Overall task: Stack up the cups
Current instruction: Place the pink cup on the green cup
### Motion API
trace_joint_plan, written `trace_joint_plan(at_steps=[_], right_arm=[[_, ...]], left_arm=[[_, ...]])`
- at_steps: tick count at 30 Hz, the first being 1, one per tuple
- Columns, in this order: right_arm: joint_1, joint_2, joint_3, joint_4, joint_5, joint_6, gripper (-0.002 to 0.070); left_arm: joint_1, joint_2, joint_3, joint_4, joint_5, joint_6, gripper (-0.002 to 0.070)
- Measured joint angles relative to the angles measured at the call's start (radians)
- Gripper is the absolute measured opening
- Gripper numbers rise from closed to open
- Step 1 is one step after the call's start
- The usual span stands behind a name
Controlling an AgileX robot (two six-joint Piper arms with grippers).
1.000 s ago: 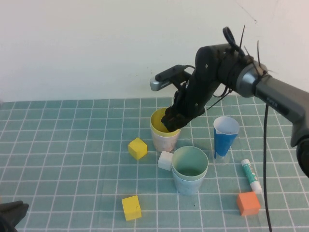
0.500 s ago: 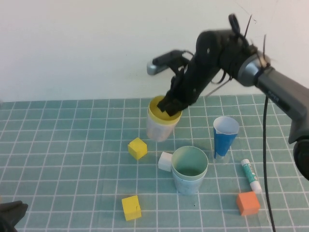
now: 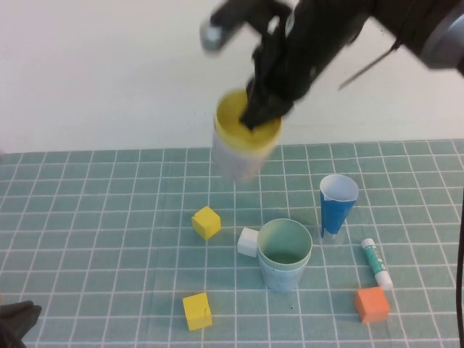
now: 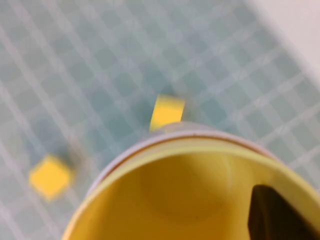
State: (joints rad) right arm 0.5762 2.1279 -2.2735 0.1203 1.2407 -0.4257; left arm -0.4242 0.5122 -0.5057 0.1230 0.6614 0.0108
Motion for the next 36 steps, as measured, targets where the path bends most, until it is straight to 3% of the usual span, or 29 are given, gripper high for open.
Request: trace_joint_plan(at_steps=[8,17,20,22,26,30,36], right_arm=[[0.018,-0.040,0.382,-0.105,-0.025,0.035,0.0045],[0.005,-0.042,0.470,-0.112,-0.108,0.060,0.0055],[0.003,-0.046,0.470,-0.102,-0.110,0.062,0.0122],[0.001,-0.048,0.470,-0.093,-0.104,0.064,0.0210],[-0.007,-0.064,0.472,-0.087,-0.059,0.064,0.0274],[-0.011,-0.148,0.478,-0.061,-0.043,0.023,0.0255],[-0.011,-0.420,0.599,0.123,-0.171,-0.116,0.0144]], left_arm=[[0.000,0.000,0.000,0.000,0.000,0.004,-0.0002],[0.000,0.000,0.000,0.000,-0.009,0.006,-0.0002],[0.000,0.000,0.000,0.000,-0.024,0.009,-0.0002],[0.000,0.000,0.000,0.000,-0.029,0.013,-0.0002],[0.000,0.000,0.000,0.000,-0.029,0.013,-0.0002],[0.000,0.000,0.000,0.000,-0.003,0.013,-0.0002],[0.000,0.000,0.000,-0.002,0.026,0.004,-0.0002]])
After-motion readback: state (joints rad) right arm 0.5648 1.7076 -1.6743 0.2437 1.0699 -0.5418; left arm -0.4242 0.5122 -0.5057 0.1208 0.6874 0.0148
